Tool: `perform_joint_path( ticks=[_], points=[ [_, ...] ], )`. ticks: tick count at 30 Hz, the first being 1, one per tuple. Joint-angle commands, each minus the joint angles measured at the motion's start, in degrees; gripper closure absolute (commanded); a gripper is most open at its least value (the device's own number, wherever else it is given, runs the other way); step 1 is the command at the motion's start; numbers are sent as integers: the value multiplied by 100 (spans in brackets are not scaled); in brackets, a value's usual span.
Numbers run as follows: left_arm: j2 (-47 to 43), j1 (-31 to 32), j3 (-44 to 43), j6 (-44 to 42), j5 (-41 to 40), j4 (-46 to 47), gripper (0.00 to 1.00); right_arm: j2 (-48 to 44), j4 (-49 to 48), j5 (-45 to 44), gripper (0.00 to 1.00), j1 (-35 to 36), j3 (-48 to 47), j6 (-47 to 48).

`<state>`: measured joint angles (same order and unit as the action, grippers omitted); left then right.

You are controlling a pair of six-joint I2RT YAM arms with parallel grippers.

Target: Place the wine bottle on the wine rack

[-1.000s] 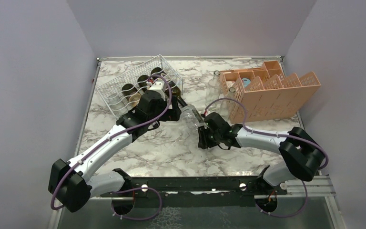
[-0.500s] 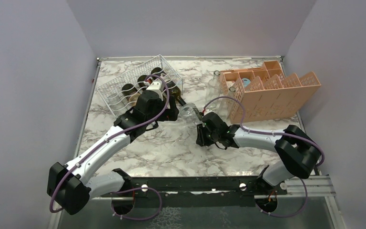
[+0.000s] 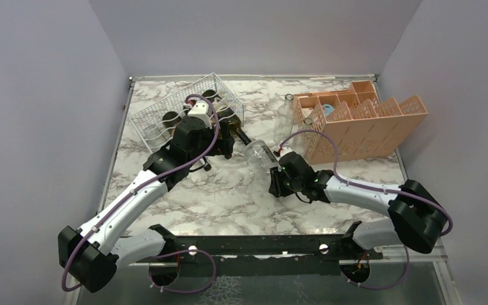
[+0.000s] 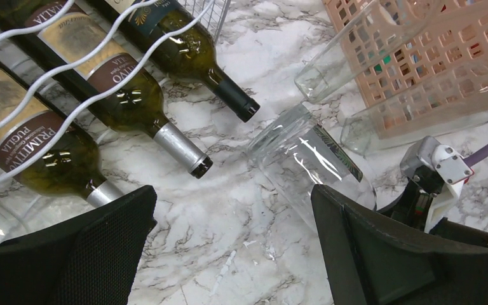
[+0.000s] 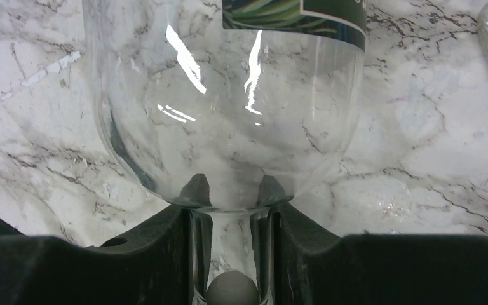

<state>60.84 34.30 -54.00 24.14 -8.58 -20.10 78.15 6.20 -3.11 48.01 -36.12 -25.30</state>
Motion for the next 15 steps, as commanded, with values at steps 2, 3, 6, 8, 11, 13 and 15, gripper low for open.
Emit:
perform_joint_path(
  ticks=[2,3,6,8,11,13,15],
  points=[
    [-265,-32,-279,-163,-290,-156,1,-695,-519,2,99,4,-79,280],
    [-287,-37,-299,-174,-316,-171,1,-751,-491,12,99,6,-108,289],
    [-379,-33,-366,-221,-410,-221,1,-920,-507,113,99,10,-129,330],
    [-448,-32,-420,-261,-475,-262,1,-1060,-564,207,99,15,-114,361],
    [-567,-35,-500,-314,-606,-327,1,-1294,-665,330,99,15,-114,419],
    [-658,-34,-566,-351,-721,-364,1,-1419,-721,427,99,16,-128,450],
    [-765,-36,-649,-387,-862,-400,1,-1534,-805,557,99,19,-162,479]
  ],
)
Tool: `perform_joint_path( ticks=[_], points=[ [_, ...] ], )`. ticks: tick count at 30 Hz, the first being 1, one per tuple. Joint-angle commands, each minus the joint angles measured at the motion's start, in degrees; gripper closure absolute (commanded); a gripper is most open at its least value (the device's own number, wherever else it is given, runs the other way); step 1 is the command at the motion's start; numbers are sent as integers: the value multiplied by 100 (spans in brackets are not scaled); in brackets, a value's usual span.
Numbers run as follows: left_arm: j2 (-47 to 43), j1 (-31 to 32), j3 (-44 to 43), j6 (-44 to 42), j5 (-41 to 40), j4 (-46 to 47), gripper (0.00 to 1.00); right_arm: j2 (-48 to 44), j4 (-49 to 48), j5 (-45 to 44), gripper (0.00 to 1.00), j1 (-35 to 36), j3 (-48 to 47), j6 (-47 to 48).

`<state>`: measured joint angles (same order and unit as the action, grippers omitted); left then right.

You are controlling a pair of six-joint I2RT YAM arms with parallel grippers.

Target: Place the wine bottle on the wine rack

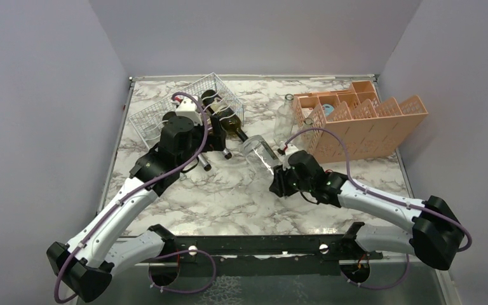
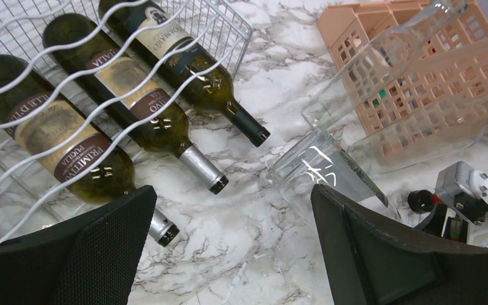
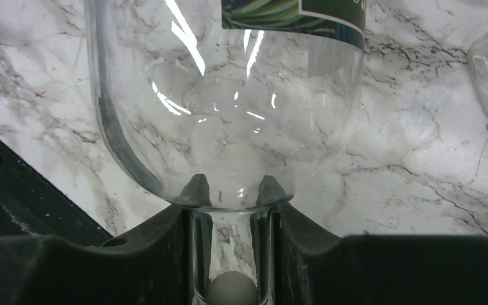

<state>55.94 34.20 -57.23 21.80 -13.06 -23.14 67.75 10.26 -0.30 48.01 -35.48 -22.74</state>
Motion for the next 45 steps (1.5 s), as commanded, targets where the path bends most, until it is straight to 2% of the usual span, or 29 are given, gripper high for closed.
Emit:
perform_joint_path(
  ticks=[1,6,13,20,33,41,45],
  points=[
    [-344,-27,-373,-177,-486,-110,1,-550,-1290,347,99,21,-227,226],
    [-709,-22,-576,-364,-843,-119,1,-514,-1644,708,99,50,-494,214],
    [-1333,-26,-933,-764,-1535,-128,1,475,-1933,853,99,230,-1645,-106],
    [-1826,-22,-1108,-1042,-1964,-126,1,2054,-2051,824,99,623,-3504,-450],
    [-2106,-25,-1283,-1349,-2277,-321,1,5354,-876,584,99,1107,-7710,-802],
    [-1969,-25,-1182,-1346,-2297,-319,1,6699,-360,553,97,1135,-9546,-1019],
    [-1940,-27,-1136,-1344,-2314,-326,1,6991,-357,491,90,1140,-9923,-1101]
  ],
)
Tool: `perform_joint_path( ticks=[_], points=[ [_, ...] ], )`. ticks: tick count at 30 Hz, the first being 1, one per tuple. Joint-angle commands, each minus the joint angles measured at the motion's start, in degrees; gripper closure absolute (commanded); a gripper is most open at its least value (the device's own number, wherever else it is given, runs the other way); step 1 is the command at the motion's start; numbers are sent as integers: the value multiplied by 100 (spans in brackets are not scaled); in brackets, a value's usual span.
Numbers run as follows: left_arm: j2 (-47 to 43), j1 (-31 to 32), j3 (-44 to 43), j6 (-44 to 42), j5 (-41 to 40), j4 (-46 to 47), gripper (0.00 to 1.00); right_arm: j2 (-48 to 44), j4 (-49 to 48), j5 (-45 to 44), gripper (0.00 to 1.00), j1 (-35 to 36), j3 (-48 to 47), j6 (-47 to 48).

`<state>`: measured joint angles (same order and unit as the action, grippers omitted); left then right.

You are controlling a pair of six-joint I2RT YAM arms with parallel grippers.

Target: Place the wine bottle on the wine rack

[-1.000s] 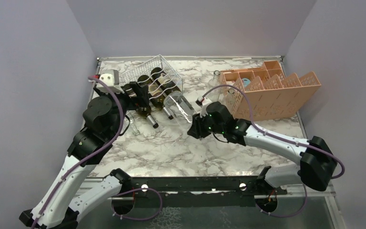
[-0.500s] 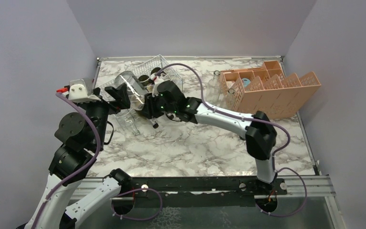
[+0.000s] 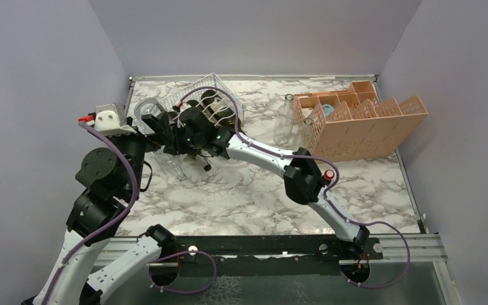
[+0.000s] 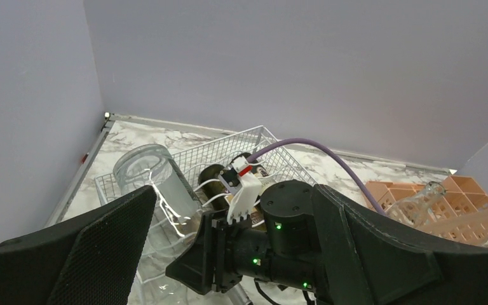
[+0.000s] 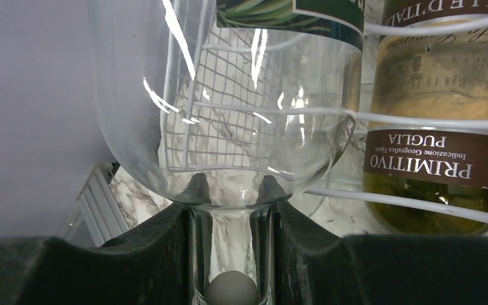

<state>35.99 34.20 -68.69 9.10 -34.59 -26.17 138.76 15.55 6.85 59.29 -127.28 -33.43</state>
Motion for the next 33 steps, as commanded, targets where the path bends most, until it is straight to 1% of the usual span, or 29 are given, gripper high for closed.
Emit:
perform_joint_path(
  ticks=[1,2,3,13,17,19,23,28,33],
  points=[
    [62,-20,15,-75,-164,-24,1,-78,-913,-240,86,12,-753,-56],
    [71,-22,6,-75,-170,-24,1,-41,-906,-264,80,6,-768,-81],
    [77,-26,7,-75,-171,-28,1,-3,-866,-273,76,10,-804,-100],
    [209,-27,-12,-58,-127,-21,1,96,-720,-259,56,12,-665,-120],
    [222,-25,-6,-58,-136,-27,1,94,-752,-309,44,15,-595,-71],
    [219,-26,-10,-66,-136,-26,1,82,-787,-316,42,13,-548,-35],
    [220,-23,-16,-72,-144,-35,1,43,-780,-339,40,18,-523,12],
    [225,-27,-87,-75,-129,-45,1,-197,-823,-442,31,16,-402,174],
    [218,-26,-171,-67,-71,-61,1,-730,-949,-633,22,18,-29,393]
  ],
)
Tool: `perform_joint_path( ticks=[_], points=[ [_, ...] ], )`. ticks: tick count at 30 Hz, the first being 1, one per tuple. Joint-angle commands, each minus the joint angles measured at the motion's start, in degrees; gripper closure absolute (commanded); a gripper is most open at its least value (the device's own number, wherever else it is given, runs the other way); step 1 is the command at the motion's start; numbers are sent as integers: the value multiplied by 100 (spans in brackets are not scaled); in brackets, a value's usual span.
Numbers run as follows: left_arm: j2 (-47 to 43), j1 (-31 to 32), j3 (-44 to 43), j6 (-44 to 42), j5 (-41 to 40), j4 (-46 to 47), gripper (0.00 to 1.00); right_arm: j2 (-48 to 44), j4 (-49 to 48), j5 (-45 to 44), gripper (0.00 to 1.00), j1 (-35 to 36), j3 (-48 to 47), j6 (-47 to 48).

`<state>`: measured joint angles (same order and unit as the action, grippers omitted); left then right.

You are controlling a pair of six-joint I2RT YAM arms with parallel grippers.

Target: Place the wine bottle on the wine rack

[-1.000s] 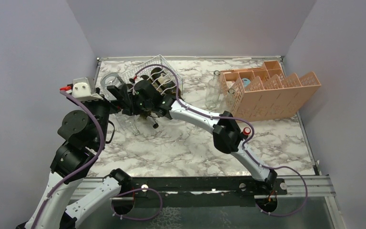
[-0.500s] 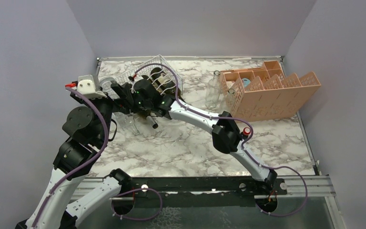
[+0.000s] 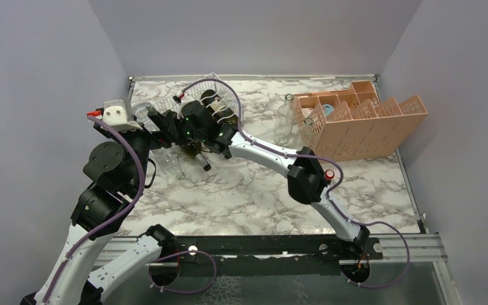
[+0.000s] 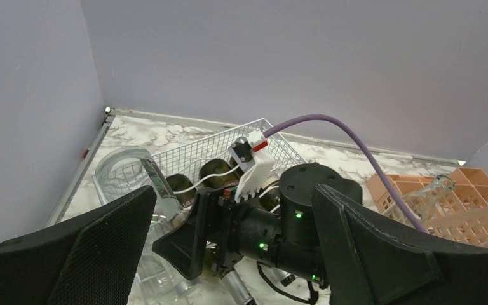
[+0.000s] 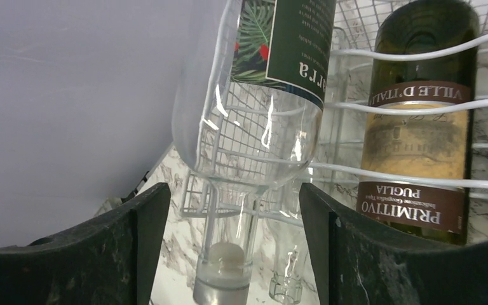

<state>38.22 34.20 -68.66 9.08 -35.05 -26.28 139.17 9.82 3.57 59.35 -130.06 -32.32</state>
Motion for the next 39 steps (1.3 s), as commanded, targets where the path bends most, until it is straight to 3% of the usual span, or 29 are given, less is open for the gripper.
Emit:
perform_joint_path(
  ticks=[1,10,26,39],
  points=[
    [-1,-25,-186,-57,-6,-56,1,-916,-421,-353,22,12,373,324],
    [-83,-19,-215,71,226,-149,1,-2622,-896,-1020,20,3,2532,1045],
    [-190,-27,319,664,1200,-155,1,-5674,-263,-3794,15,-447,4968,2618],
    [66,-27,915,1034,1761,-137,1,-6415,586,-5060,17,-1593,5894,2387]
  ],
)
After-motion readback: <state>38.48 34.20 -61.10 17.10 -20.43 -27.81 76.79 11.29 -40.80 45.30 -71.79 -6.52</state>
